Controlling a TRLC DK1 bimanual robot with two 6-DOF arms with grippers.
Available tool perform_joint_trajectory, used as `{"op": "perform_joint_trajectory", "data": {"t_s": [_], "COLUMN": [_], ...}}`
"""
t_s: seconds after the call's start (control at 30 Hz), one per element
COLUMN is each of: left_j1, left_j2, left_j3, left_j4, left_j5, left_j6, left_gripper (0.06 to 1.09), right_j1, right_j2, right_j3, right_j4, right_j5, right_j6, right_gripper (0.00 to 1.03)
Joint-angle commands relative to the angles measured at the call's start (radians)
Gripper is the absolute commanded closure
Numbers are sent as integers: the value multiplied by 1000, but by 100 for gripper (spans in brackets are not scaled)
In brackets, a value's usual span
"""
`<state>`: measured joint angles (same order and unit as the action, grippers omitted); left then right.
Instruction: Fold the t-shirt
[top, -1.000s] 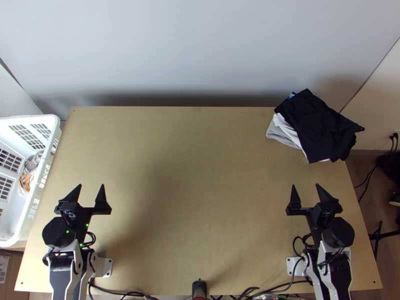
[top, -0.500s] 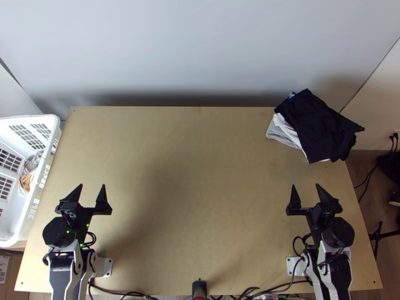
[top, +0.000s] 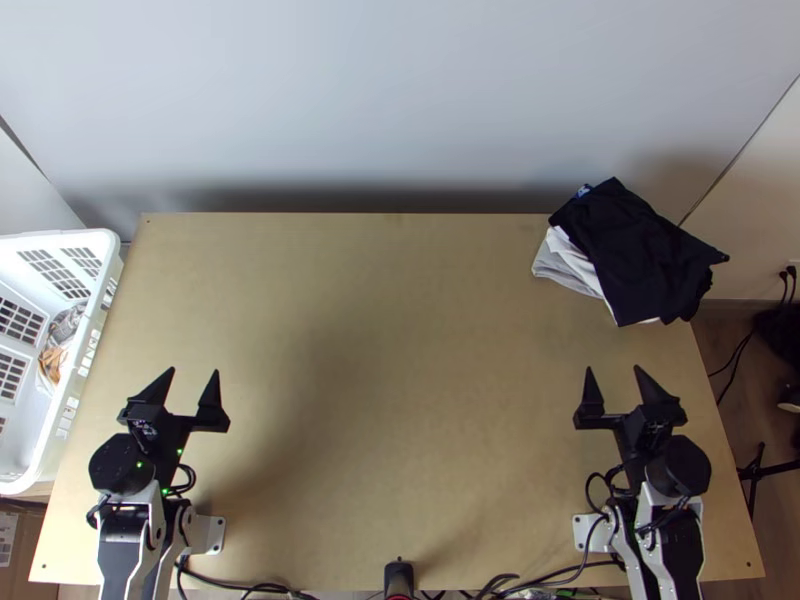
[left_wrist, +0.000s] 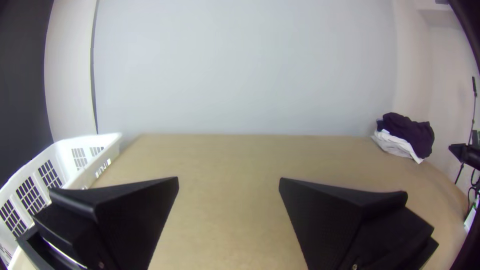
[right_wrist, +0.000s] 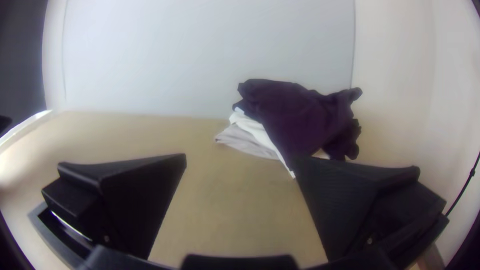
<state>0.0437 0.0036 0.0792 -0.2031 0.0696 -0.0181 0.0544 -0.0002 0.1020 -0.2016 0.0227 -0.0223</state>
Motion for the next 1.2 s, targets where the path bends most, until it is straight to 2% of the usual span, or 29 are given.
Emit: {"op": "perform_joint_trajectory", "data": {"t_s": [0.0, 0.13, 0.3, 0.47, 0.67, 0.8, 0.83, 0.93, 1.03, 1.1, 1.17], "left_j1": [-18, -7, 2, 2, 2, 28, 70, 202, 364, 475, 582], "left_j2": [9, 179, 460, 616, 923, 1029, 1049, 1128, 1204, 1237, 1274], "left_j3": [53, 251, 587, 901, 1380, 1541, 1555, 1607, 1628, 1617, 1591], "left_j4": [34, -45, -190, -222, -506, -590, -588, -625, -696, -713, -711], "left_j5": [-22, -28, -28, -27, -25, -25, -27, -24, -21, -21, -19], "left_j6": [-26, -26, -29, -109, -214, -229, -244, -256, -244, -233, -212], "left_gripper": [10, 10, 10, 10, 10, 10, 10, 10, 10, 10, 10], "right_j1": [-21, 13, 10, 12, 32, 32, 30, 35, 44, 42, 30], "right_j2": [6, 118, 471, 723, 905, 927, 925, 908, 842, 793, 792], "right_j3": [61, 226, 550, 915, 1286, 1357, 1351, 1334, 1277, 1214, 1196], "right_j4": [25, -64, -211, -308, -394, -403, -391, -423, -456, -417, -460], "right_j5": [-4, -9, -9, -10, -10, 3, 29, 36, 36, 37, 37], "right_j6": [5, 7, 7, 4, 36, 35, 25, 2, -71, -71, -74], "right_gripper": [5, 5, 5, 5, 5, 5, 5, 5, 5, 5, 5]}}
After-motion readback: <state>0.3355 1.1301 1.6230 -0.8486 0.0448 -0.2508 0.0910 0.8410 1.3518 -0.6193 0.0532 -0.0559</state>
